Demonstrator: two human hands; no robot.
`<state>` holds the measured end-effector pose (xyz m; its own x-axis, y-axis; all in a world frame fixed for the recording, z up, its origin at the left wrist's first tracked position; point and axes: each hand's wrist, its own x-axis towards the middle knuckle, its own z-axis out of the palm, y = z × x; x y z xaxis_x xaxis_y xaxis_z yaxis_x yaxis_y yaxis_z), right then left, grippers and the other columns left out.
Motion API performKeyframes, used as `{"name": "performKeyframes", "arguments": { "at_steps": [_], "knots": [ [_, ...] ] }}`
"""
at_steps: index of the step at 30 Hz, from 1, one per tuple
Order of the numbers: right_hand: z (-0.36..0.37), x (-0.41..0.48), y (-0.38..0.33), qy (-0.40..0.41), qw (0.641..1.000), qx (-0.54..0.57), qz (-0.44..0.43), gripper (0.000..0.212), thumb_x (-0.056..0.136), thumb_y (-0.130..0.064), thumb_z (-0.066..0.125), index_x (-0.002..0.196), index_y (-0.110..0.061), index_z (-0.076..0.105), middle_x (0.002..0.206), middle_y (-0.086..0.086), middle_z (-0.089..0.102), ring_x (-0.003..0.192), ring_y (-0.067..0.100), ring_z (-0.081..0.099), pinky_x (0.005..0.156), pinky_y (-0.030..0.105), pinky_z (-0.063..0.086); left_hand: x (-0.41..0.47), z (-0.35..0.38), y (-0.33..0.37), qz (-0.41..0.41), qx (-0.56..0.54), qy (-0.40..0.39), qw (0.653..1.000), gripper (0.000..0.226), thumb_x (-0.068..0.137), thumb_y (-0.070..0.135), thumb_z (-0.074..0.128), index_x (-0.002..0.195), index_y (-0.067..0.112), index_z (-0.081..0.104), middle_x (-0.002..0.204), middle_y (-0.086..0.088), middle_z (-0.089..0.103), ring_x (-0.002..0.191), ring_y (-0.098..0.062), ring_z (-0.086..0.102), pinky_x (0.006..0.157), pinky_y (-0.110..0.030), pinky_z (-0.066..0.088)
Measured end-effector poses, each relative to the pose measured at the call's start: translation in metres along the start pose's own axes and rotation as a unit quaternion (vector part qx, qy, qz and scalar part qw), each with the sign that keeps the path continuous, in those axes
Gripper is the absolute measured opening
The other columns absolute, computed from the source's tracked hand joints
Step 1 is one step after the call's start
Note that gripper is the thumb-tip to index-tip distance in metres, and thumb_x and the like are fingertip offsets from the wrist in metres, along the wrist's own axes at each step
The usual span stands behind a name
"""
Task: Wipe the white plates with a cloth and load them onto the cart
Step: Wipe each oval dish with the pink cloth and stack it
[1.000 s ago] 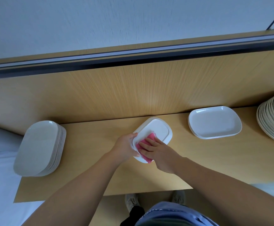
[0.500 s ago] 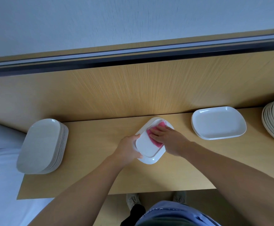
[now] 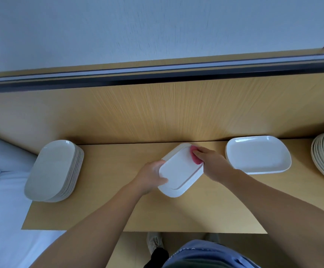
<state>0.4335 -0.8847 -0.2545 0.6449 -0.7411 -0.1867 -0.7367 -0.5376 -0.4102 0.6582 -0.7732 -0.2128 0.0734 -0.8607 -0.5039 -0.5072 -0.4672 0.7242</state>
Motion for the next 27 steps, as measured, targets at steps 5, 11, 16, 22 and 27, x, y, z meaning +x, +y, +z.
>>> {"name": "performKeyframes", "arguments": {
  "at_steps": [5, 11, 16, 22, 27],
  "knots": [
    [-0.009, -0.017, 0.003, 0.066, 0.993, 0.090, -0.040, 0.061, 0.085, 0.009, 0.044, 0.140, -0.015, 0.050, 0.146, -0.002, 0.047, 0.131, 0.022, 0.047, 0.103, 0.030, 0.042, -0.006, 0.008, 0.007, -0.071, -0.061, 0.086, 0.992, 0.017, 0.077, 0.016, 0.061, 0.095, 0.018, 0.061, 0.092, -0.001, 0.060, 0.081, -0.019, 0.056, 0.068, -0.030, 0.044],
    [-0.027, -0.027, -0.006, 0.098, 0.977, 0.163, -0.097, 0.063, 0.087, 0.015, 0.041, 0.139, -0.018, 0.051, 0.142, -0.015, 0.046, 0.132, 0.008, 0.044, 0.108, 0.021, 0.035, -0.033, 0.011, 0.031, -0.076, -0.028, 0.155, 0.985, 0.022, 0.087, 0.010, 0.053, 0.108, 0.016, 0.056, 0.095, 0.003, 0.056, 0.081, -0.010, 0.053, 0.058, -0.021, 0.038],
    [-0.033, -0.021, -0.033, 0.081, 0.962, 0.228, -0.129, 0.063, 0.087, 0.018, 0.038, 0.141, -0.014, 0.048, 0.147, -0.013, 0.041, 0.134, 0.000, 0.038, 0.111, 0.012, 0.025, -0.074, -0.007, 0.023, -0.077, -0.005, 0.234, 0.969, 0.023, 0.089, 0.019, 0.056, 0.110, 0.027, 0.053, 0.095, 0.010, 0.057, 0.084, -0.008, 0.055, 0.056, -0.021, 0.040],
    [-0.025, -0.003, -0.092, 0.030, 0.946, 0.247, -0.208, 0.066, 0.084, 0.021, 0.036, 0.140, -0.011, 0.049, 0.141, -0.025, 0.039, 0.133, -0.006, 0.036, 0.109, 0.008, 0.023, -0.126, -0.040, -0.008, -0.043, 0.056, 0.357, 0.931, 0.029, 0.091, 0.016, 0.057, 0.119, 0.024, 0.056, 0.099, 0.005, 0.064, 0.086, -0.010, 0.059, 0.074, -0.031, 0.050],
    [-0.018, 0.006, -0.142, 0.017, 0.942, 0.234, -0.240, 0.064, 0.086, 0.019, 0.038, 0.140, -0.013, 0.049, 0.139, -0.029, 0.035, 0.132, -0.005, 0.036, 0.107, 0.004, 0.021, -0.152, -0.073, -0.050, -0.025, 0.106, 0.398, 0.911, 0.030, 0.097, 0.015, 0.052, 0.126, 0.021, 0.056, 0.102, 0.003, 0.066, 0.088, -0.012, 0.059, 0.076, -0.025, 0.043]
  ]
}}
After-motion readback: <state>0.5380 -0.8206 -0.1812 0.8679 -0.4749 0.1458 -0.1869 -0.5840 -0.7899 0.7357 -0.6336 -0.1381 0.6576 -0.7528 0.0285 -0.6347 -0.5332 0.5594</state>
